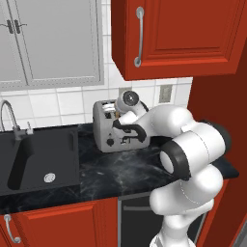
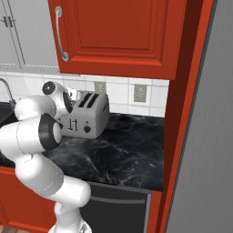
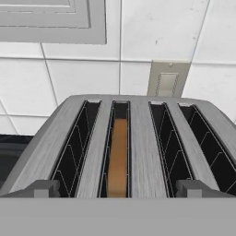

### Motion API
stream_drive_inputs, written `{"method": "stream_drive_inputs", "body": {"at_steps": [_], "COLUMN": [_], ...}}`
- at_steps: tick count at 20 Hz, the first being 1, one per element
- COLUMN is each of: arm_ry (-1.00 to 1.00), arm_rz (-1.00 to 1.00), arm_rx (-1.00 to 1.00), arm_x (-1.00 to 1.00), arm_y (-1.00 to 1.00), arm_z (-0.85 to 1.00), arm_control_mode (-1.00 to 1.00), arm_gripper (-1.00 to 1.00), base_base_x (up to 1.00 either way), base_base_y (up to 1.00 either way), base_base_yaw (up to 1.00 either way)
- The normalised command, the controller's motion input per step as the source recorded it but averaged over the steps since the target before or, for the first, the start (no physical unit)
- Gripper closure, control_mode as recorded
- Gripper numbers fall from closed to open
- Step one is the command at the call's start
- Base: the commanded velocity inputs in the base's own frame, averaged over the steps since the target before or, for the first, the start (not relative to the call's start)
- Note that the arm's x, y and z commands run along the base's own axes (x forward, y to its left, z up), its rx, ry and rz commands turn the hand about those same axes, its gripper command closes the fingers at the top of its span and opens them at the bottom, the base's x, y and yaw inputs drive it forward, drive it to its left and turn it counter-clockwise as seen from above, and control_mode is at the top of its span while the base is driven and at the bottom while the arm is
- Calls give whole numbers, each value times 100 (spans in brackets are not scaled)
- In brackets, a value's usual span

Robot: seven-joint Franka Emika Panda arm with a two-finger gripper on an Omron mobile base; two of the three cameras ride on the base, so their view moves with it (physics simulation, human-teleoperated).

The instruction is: Start the toaster. Once the lever pops up, take the bread to the plate on the dining counter.

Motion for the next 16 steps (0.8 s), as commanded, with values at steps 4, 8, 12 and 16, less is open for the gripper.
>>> {"method": "stream_drive_inputs", "body": {"at_steps": [4,8,12,16], "arm_ry": [0,0,0,0], "arm_rz": [0,0,0,0], "arm_rx": [0,0,0,0], "arm_x": [0,0,0,0], "arm_y": [0,0,0,0], "arm_z": [0,0,0,0], "arm_control_mode": [-100,-100,-100,-100], "arm_gripper": [-100,-100,-100,-100], "base_base_x": [0,0,0,0], "base_base_y": [0,0,0,0], "base_base_yaw": [0,0,0,0]}}
